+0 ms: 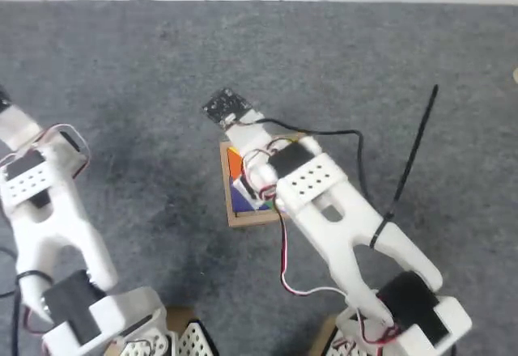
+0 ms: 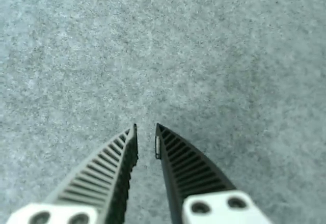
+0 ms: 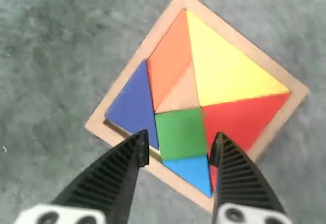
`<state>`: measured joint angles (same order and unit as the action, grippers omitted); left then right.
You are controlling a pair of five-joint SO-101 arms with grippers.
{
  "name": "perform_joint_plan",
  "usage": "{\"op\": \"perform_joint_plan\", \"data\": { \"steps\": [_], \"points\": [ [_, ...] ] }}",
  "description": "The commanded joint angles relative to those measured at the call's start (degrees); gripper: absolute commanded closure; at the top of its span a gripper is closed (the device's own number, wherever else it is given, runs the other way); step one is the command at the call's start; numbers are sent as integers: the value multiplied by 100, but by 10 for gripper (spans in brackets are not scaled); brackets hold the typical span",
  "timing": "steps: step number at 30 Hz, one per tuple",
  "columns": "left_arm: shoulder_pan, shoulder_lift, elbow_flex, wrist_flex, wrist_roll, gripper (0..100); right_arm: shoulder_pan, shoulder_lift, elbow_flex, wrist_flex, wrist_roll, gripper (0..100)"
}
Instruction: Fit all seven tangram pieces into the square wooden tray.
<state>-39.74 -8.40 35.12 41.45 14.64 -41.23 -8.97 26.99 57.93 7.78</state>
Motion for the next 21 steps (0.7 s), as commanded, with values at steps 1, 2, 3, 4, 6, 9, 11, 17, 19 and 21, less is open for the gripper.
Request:
{"op": "perform_joint_plan", "data": {
  "steps": [1, 2, 3, 4, 6, 9, 11, 17, 19, 21],
  "points": [
    [26, -264, -92, 44, 26, 934, -418, 110, 88, -541, -79, 801],
    [26, -264, -92, 44, 26, 934, -523, 224, 88, -558, -79, 801],
    [26, -264, -92, 44, 26, 934, -593, 330, 70, -558, -79, 801],
    [26, -264, -92, 44, 26, 934, -629, 435, 62, -585, -70, 801],
    [26, -264, -92, 44, 26, 934, -629, 629, 9, -602, -53, 801],
    [26, -264, -92, 44, 26, 934, -620, 892, -105, -576, -35, 801],
    [26, -264, -92, 44, 26, 934, -620, 1024, -149, -567, -35, 801],
    [26, -264, -92, 44, 26, 934, -620, 1103, -167, -418, -26, 801],
    [26, -264, -92, 44, 26, 934, -593, 1138, -167, -444, -26, 801],
    [26, -264, -92, 44, 26, 934, -558, 1112, -167, -444, -26, 801]
  ]
}}
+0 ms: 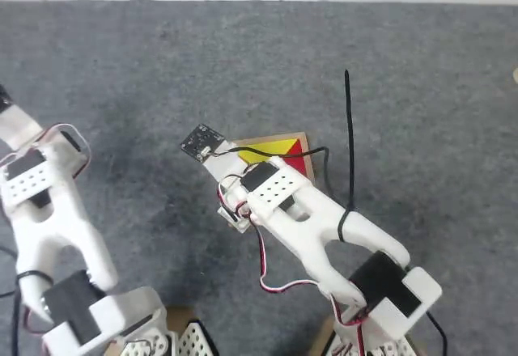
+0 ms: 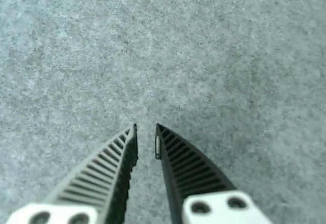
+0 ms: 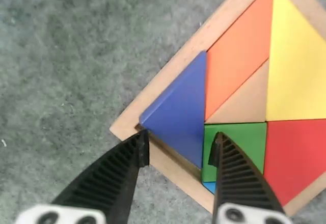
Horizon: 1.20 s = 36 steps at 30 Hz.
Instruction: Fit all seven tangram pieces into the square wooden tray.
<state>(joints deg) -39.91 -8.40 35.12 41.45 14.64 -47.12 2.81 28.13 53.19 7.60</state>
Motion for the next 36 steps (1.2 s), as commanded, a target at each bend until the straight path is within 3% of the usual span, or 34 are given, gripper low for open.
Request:
{"op": "perform_joint_plan", "data": {
  "steps": [1, 9, 15, 32, 36],
  "points": [
    [44, -264, -92, 44, 26, 934, 66, -92, -299, 48, -9, 801],
    [62, -255, -92, 44, 26, 934, 92, -382, -686, 268, -18, 801],
    [53, -255, -92, 44, 26, 934, 286, 330, -932, -13, 9, 801],
    [44, -255, -92, 44, 26, 934, 277, 1086, -1327, 813, 185, 801],
    [44, -255, -92, 44, 26, 934, 268, 1086, -1310, 892, 167, 879]
  ]
}}
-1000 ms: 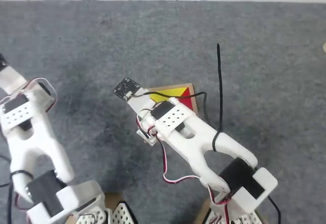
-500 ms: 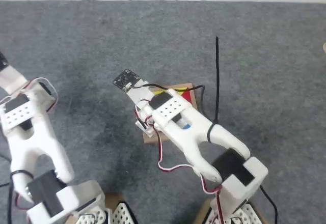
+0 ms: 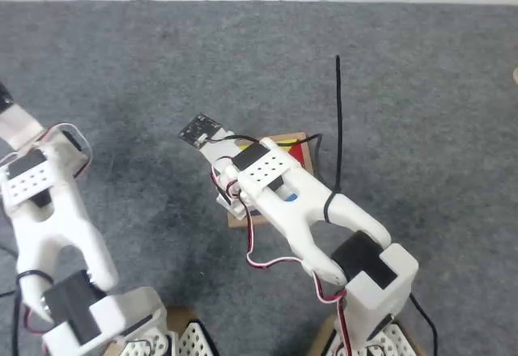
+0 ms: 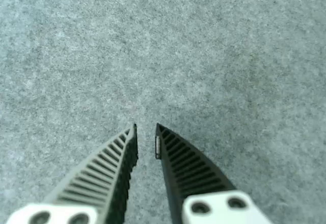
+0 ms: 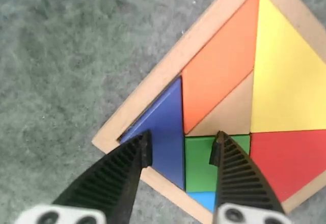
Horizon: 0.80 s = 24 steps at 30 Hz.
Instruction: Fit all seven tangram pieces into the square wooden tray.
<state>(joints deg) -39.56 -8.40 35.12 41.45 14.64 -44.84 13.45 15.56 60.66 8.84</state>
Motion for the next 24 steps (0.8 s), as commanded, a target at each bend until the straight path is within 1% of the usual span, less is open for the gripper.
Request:
{"op": "perform_joint_plan", "data": {
  "steps": [1, 2, 4, 6, 10, 13, 17, 18, 20, 21, 24],
  "points": [
    [9, -255, -92, 44, 26, 934, 40, 22, -53, 145, 26, 902],
    [9, -255, -92, 44, 26, 934, 48, 22, -62, 136, 18, 916],
    [9, -255, -101, 44, 26, 934, 48, -101, -88, 110, 9, 903],
    [9, -255, -101, 44, 26, 934, 84, -523, -149, 145, 0, 893],
    [18, -264, -101, 62, 26, 938, 462, -2105, -53, 453, -193, 924],
    [44, -536, -136, 396, 35, 938, 892, -3442, 431, 541, -193, 958],
    [413, -1758, 198, 941, 18, 960, 1455, -5138, 1705, 514, -149, 991],
    [580, -2171, 382, 985, -53, 964, 1622, -5543, 2066, 514, -149, 991],
    [967, -3051, 875, 976, -448, 964, 2000, -6360, 2760, 497, -141, 991],
    [1169, -3516, 1130, 967, -633, 964, 2255, -6774, 3051, 470, -53, 991],
    [1662, -4835, 1736, 1011, -1073, 964, 3046, -7969, 3771, 391, 571, 991]
  ]
}}
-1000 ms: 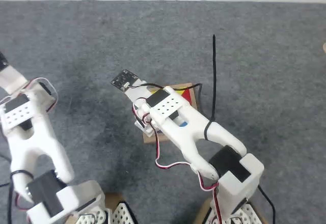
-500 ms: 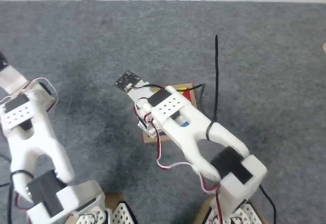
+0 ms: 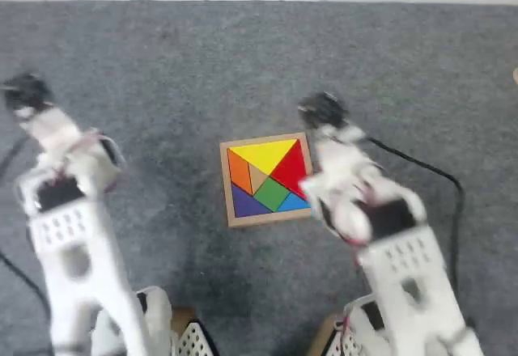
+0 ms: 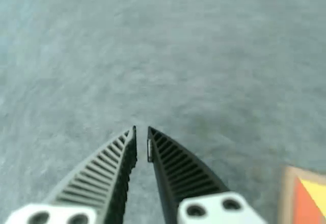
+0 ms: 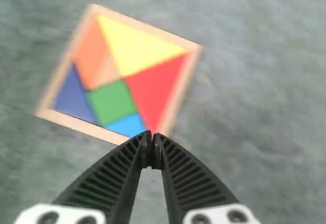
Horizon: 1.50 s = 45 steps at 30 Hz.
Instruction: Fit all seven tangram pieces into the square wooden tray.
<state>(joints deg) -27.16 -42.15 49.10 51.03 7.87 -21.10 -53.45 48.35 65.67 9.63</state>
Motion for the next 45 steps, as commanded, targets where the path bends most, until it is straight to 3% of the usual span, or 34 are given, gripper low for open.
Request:
{"op": "perform_joint_plan", "data": {
  "steps": [1, 6, 14, 18, 26, 31, 37, 41, 45],
  "points": [
    [545, -1873, 523, 105, -510, 964, 910, -1657, 756, -136, 642, 991],
    [862, -3402, 1288, 774, -844, 964, 1763, -3187, 2057, -136, 985, 991],
    [1055, -5319, 2527, 1213, -862, 964, 1921, -5051, 3895, -110, 967, 991],
    [1055, -6295, 3222, 1380, -870, 964, 2026, -4998, 4088, -119, 949, 991],
    [1055, -6207, 4760, 44, -870, 964, 2571, -5051, 4756, -470, 941, 990],
    [1073, -6215, 4734, -79, -870, 964, 2571, -5051, 4809, -541, 976, 990],
    [1055, -6215, 4734, 738, -870, 964, 2571, -5042, 4809, -523, 985, 990],
    [1064, -6215, 4734, 2136, -853, 964, 2571, -5033, 4809, -330, 985, 990],
    [1073, -6180, 4734, 2004, -853, 964, 2536, -5042, 4809, 136, 985, 990]
  ]
}}
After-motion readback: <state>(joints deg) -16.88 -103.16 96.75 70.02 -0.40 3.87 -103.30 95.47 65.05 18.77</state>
